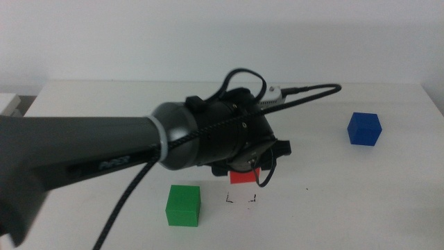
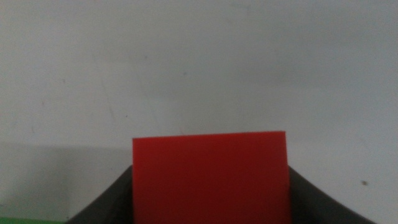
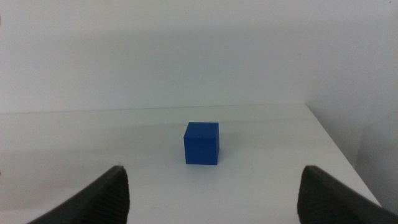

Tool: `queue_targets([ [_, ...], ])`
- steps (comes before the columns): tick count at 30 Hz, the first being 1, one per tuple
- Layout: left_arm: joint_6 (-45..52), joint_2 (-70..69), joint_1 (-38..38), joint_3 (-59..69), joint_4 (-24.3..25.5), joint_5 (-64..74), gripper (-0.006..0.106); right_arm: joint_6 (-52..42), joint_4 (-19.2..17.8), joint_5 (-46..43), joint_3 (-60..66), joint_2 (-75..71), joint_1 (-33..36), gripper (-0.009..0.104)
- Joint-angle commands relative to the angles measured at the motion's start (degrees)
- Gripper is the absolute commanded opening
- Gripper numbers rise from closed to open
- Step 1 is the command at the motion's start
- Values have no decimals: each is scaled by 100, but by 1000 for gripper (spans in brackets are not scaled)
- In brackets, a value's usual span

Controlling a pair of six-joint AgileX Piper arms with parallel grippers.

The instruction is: Stack red cubes first, then green, then blue cubes in a specific spot.

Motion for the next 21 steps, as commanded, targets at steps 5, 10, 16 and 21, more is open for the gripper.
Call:
queue_targets([
  [5, -220, 110, -44, 237, 9, -76, 5, -19, -24, -46, 16, -26, 7, 93],
  [10, -402, 110, -16, 684, 9, -829, 5, -19, -24, -46, 16, -26, 7, 93],
  [16, -370, 168, 118, 735, 16, -1096, 5, -19, -24, -46, 16, -26, 7, 93],
  [21, -173, 264, 195, 735, -39, -1231, 5, -19, -24, -46, 16, -26, 7, 93],
])
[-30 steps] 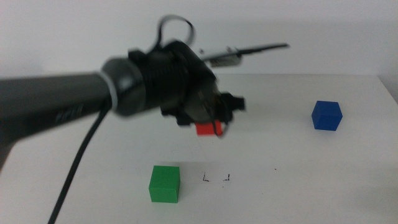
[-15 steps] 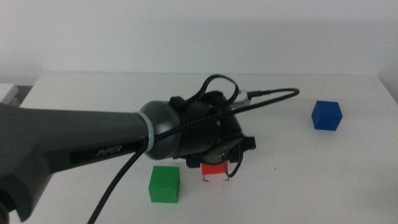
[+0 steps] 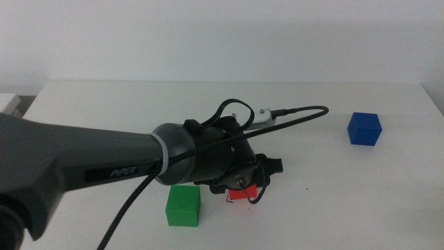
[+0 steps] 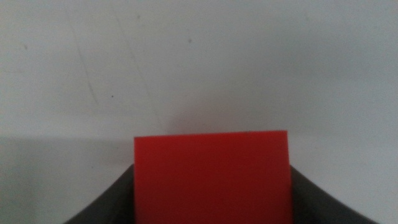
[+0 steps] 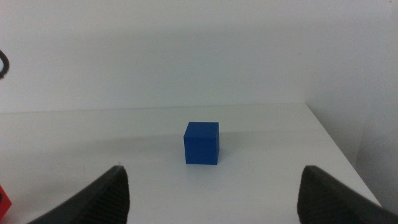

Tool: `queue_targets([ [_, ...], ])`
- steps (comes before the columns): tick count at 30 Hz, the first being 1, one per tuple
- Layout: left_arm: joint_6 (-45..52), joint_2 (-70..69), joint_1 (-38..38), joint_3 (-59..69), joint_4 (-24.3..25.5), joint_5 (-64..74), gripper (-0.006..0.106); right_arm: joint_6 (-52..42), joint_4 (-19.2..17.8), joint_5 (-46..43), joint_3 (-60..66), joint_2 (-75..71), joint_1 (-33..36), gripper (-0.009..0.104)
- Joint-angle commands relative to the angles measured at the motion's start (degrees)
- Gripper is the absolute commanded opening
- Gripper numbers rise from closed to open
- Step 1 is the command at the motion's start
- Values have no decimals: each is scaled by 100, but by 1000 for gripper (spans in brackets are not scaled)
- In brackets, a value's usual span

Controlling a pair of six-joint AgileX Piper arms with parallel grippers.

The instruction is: Stack red cubes first, then green, then blue cubes in a specific spot.

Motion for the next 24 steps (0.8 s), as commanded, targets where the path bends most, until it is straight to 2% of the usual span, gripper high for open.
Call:
queue_targets([
  [1, 76, 31, 23, 22, -48, -48, 5, -19, -24, -46, 16, -26, 7, 93],
  [15, 490, 50, 23, 22, -255, 71, 5, -19, -24, -46, 16, -26, 7, 93],
  [20, 516, 50, 23, 22, -307, 72, 9, -19, -24, -46, 16, -26, 7, 93],
  [22, 529, 50, 23, 22, -320, 72, 19, -19, -24, -46, 16, -26, 7, 93],
  [23, 605, 50, 23, 22, -320, 58, 36, -19, -24, -46, 16, -26, 7, 93],
  [24, 667, 50, 23, 22, -320, 21, 41, -19, -24, -46, 16, -26, 7, 93],
])
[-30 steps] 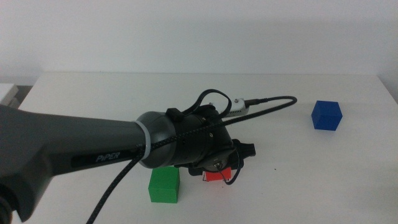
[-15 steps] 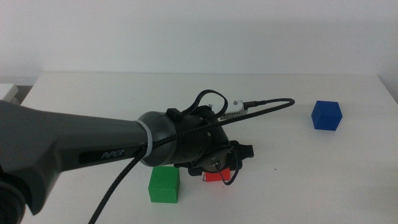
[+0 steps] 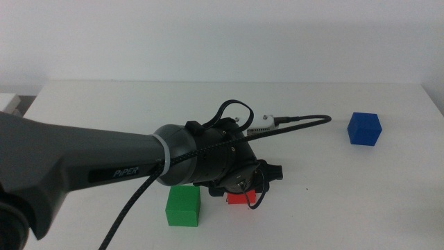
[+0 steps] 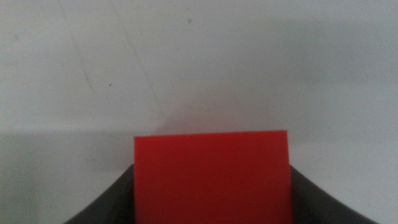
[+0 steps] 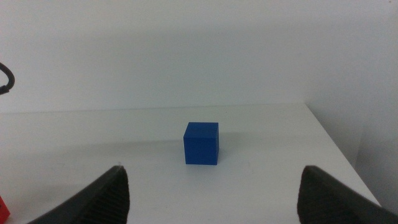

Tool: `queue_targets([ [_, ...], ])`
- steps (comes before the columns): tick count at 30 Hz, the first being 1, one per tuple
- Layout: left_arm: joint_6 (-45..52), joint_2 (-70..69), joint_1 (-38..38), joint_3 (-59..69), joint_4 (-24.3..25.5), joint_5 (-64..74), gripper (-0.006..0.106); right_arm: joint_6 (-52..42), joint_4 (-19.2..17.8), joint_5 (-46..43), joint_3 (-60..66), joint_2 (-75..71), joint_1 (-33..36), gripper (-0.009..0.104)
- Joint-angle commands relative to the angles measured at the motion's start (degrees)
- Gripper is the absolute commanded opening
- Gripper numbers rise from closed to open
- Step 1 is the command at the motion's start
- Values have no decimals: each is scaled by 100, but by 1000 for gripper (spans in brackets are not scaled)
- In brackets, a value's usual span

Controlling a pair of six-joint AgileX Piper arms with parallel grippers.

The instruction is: Stack red cubes first, then green, then blue cubes in a specific spot.

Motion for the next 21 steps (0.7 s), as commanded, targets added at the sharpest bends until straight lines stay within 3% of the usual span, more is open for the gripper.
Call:
queue_targets([
  [1, 131, -12, 14, 14, -46, -82, 46, -19, -24, -46, 16, -26, 7, 93],
  [9, 188, -12, 14, 14, 55, -155, 94, -19, -24, -46, 16, -26, 7, 93],
  [14, 770, -590, 14, 14, 31, 144, 94, -19, -24, -46, 16, -26, 7, 93],
  [17, 1521, -1506, 14, 14, -43, 1035, 94, -19, -24, -46, 16, -26, 7, 93],
  [21, 1725, -2725, 120, 29, -427, 2711, 94, -19, -24, -46, 16, -26, 7, 93],
])
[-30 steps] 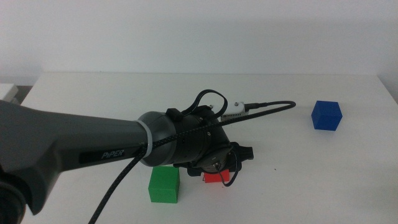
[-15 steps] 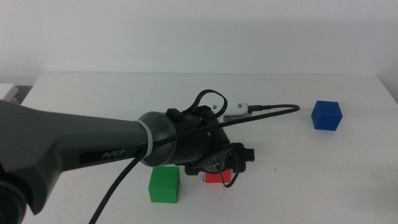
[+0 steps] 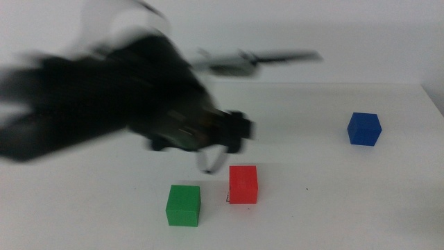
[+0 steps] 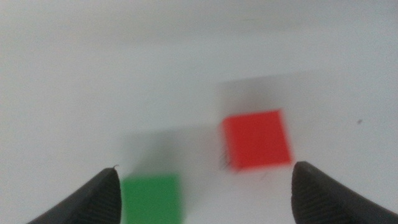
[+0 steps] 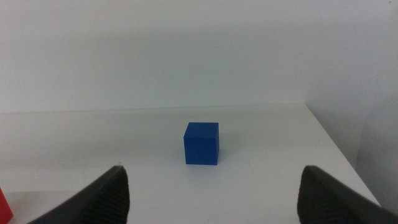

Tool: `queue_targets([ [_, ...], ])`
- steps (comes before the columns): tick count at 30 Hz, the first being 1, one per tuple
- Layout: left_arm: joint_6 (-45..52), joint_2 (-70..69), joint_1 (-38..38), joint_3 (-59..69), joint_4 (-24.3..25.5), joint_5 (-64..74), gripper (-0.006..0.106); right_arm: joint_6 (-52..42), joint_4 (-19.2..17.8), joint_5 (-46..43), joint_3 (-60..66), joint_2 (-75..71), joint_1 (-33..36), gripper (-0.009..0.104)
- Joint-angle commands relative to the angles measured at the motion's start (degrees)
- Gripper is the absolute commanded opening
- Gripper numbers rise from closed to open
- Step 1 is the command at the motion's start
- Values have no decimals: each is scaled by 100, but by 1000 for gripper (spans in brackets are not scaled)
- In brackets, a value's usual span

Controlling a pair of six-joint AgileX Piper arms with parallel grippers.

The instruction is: Stack red cubes first, then green, then blue cubes in a specific spot.

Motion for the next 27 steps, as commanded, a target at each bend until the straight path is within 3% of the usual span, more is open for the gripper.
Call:
queue_targets([
  [1, 165, -625, 124, 74, -346, 1095, 94, -19, -24, -46, 16, -26, 7, 93],
  [6, 285, -1175, 314, 935, -572, 1145, 94, -19, -24, -46, 16, -26, 7, 93],
  [13, 1954, -908, 1290, 1633, -2258, -83, 94, -19, -24, -46, 16, -26, 7, 93],
  [27, 2613, 413, 1399, 1372, -2785, -720, 94, -19, -24, -46, 16, -26, 7, 93],
])
